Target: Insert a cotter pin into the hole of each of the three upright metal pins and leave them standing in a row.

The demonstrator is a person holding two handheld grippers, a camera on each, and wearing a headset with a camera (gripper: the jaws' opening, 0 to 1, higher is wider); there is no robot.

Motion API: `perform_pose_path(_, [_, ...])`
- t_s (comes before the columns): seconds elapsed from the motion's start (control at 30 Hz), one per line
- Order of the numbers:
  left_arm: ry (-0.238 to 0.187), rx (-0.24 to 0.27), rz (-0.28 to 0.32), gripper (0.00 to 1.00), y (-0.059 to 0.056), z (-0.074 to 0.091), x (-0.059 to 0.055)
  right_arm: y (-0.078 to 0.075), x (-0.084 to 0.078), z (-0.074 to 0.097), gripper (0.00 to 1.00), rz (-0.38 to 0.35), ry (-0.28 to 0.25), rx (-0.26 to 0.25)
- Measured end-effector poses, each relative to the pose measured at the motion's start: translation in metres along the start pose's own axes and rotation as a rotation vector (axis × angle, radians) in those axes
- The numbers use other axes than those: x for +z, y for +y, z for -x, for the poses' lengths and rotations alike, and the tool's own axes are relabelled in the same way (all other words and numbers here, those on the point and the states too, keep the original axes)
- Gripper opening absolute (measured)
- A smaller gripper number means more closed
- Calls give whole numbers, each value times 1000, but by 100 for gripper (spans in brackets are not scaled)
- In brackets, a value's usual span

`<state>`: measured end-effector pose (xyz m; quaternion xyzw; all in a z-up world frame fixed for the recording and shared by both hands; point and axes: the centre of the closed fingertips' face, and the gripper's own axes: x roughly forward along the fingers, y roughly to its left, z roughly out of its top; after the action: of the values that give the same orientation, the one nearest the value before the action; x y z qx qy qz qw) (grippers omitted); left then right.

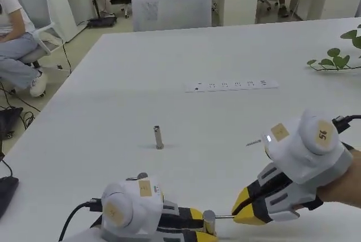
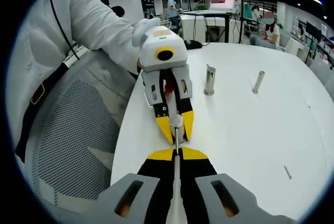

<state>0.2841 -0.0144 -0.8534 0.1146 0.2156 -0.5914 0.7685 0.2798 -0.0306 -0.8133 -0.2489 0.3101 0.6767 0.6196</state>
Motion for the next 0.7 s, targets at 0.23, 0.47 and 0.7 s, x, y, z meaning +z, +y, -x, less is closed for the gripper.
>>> perform_pose_path(0.23, [-1, -1, 1, 10, 0, -1, 0, -3, 4, -8, 3, 7, 7, 3])
perform_pose_path(0.47, [-1, -1, 0, 10, 0, -1, 0, -2, 10, -15, 3, 22, 14, 11])
perform_pose_path(0.7, [-1, 0, 2, 11, 0, -2, 0, -2, 15, -18, 3, 42, 26, 16])
